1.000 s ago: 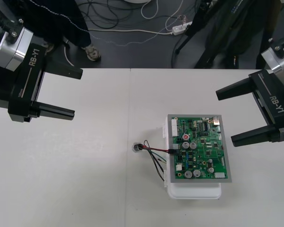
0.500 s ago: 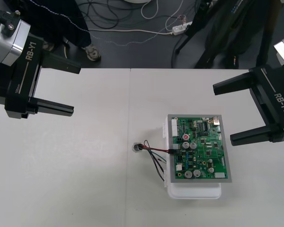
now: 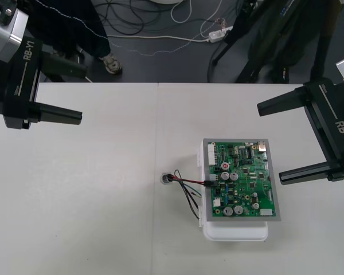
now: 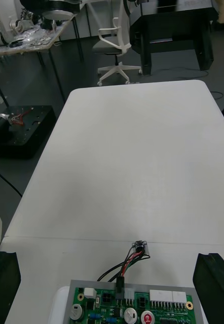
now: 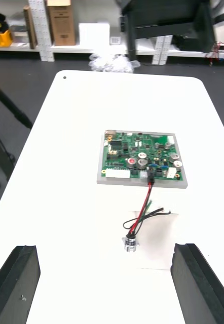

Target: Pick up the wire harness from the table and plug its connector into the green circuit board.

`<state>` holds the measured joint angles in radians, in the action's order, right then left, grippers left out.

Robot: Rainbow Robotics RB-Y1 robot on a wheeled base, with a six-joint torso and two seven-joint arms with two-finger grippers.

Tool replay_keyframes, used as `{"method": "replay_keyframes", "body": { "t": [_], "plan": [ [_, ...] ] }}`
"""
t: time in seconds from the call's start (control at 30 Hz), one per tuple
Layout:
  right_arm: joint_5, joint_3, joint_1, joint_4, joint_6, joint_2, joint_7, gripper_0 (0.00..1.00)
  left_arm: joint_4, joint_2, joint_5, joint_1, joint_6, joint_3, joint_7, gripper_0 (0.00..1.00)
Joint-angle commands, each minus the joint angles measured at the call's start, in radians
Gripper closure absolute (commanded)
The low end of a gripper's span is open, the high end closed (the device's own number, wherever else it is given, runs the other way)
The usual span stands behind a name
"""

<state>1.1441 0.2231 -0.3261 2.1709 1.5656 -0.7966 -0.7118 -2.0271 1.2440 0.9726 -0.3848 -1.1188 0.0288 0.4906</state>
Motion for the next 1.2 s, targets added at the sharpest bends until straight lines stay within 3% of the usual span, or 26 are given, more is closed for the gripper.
{"method": "replay_keyframes", "body": {
  "t": [0.03, 0.5, 1.2],
  "plan": [
    [0.014, 0.035, 0.005, 0.026, 0.005, -0.035, 0.055, 0.0, 0.031, 0.012, 0.009, -0.06, 0.045, -0.024, 0.077, 0.24],
    [0.04, 0.033, 0.01, 0.024, 0.005, -0.035, 0.072, 0.0, 0.11, -0.066, 0.041, -0.164, -0.024, 0.028, 0.089, 0.24],
    [0.04, 0.033, 0.01, 0.024, 0.005, -0.035, 0.072, 0.0, 0.091, -0.069, 0.04, -0.169, -0.024, 0.045, 0.082, 0.24]
  ]
}}
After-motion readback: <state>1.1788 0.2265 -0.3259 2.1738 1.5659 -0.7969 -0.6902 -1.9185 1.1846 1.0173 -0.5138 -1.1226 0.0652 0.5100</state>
